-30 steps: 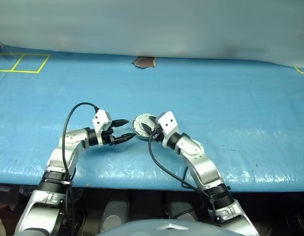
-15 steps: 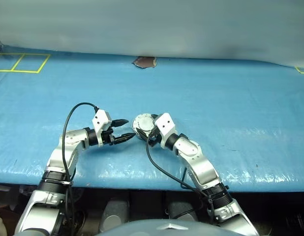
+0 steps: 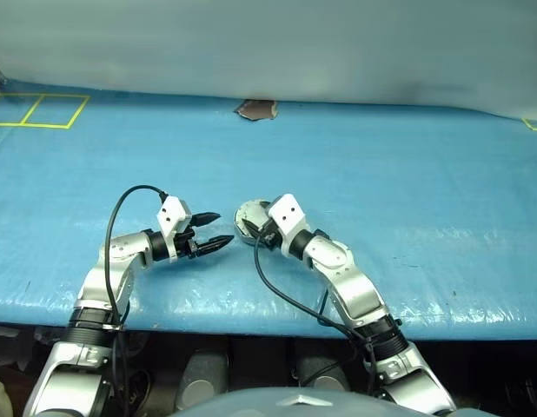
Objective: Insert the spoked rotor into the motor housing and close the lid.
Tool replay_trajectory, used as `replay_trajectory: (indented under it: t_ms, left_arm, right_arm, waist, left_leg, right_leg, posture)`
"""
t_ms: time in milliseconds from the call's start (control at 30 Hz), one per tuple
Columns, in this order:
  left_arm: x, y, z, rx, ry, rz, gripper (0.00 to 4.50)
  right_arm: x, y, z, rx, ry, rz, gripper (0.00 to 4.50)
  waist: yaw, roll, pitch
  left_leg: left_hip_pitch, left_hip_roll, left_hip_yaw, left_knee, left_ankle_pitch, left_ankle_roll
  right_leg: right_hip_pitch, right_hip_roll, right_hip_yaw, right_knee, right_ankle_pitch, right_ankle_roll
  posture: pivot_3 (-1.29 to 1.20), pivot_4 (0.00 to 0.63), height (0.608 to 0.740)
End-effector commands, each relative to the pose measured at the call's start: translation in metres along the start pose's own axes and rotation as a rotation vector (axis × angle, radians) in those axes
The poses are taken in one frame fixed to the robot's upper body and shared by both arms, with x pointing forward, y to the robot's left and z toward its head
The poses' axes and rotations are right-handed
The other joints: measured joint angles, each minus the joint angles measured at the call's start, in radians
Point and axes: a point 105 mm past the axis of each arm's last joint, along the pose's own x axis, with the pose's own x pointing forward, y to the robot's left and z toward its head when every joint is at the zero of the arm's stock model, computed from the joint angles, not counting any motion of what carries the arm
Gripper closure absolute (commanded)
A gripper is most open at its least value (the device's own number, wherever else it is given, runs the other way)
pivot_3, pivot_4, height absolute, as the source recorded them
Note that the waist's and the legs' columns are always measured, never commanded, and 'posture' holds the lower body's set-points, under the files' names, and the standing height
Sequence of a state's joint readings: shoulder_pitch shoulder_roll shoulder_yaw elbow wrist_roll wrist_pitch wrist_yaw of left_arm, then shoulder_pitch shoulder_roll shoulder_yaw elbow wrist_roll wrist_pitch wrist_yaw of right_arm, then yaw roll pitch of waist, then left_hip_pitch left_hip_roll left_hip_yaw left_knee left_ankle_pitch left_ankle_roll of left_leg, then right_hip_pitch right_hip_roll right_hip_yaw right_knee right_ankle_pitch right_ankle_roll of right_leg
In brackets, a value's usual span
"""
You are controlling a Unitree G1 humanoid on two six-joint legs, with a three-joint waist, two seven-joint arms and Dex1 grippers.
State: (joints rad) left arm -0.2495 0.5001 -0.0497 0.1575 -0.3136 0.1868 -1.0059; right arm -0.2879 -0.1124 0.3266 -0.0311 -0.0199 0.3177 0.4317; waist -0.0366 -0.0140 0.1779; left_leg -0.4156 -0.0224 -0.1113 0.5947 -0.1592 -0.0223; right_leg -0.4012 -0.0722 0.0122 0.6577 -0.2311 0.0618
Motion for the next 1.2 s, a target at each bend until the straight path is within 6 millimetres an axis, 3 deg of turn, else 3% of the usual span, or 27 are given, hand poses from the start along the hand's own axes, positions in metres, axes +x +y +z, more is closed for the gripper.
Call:
replay_trajectory:
  t_ms: [33,367,533,900,1100,1200]
  left_arm:
    - [-0.005,0.003,0.004,0.023,-0.012,0.019,1.05]
    - [-0.005,0.003,0.003,0.029,-0.006,0.024,1.05]
    - [-0.005,0.003,0.003,0.030,-0.004,0.024,1.05]
    - [-0.007,0.003,0.002,0.038,-0.001,0.032,1.05]
    - [-0.009,0.003,0.001,0.036,0.001,0.042,1.05]
    - [-0.009,0.003,0.001,0.035,0.001,0.045,1.05]
  right_arm:
    - [0.001,0.004,0.018,-0.033,-0.043,0.037,1.55]
    - [-0.001,0.004,-0.001,0.027,0.031,0.043,1.55]
    - [0.000,-0.002,0.003,-0.025,0.006,-0.011,0.02]
    - [0.002,0.003,-0.008,0.021,0.037,0.013,0.02]
    - [0.002,0.006,-0.013,0.042,0.058,0.031,1.45]
    - [0.002,0.005,-0.010,0.045,0.055,0.024,1.45]
  waist:
    - [0.000,0.000,0.000]
    - [0.000,0.000,0.000]
    - [0.000,0.000,0.000]
    - [-0.001,0.000,0.000]
    - [-0.001,0.000,0.000]
    - [-0.001,0.000,0.000]
  left_leg:
    - [0.000,0.000,0.000,0.000,0.000,0.000]
    - [0.000,0.000,0.000,-0.001,0.000,0.000]
    - [0.000,0.000,0.000,-0.001,0.000,0.000]
    - [0.000,0.000,0.000,-0.001,0.000,0.000]
    - [0.000,0.000,0.000,-0.001,0.000,0.000]
    - [0.000,0.000,0.000,-0.001,0.000,0.000]
  right_leg:
    - [0.000,0.000,0.000,0.000,0.000,0.000]
    - [0.000,0.000,0.000,0.000,0.000,0.000]
    - [0.000,0.000,0.000,0.000,0.000,0.000]
    - [0.000,0.000,0.000,0.000,0.000,0.000]
    - [0.000,0.000,0.000,0.000,0.000,0.000]
    - [0.000,0.000,0.000,0.000,0.000,0.000]
  posture:
    - [0.00,0.150,0.740]
    - [0.00,0.150,0.740]
    - [0.00,0.150,0.740]
    - [0.00,0.150,0.740]
    - [0.00,0.150,0.740]
    - [0.00,0.150,0.740]
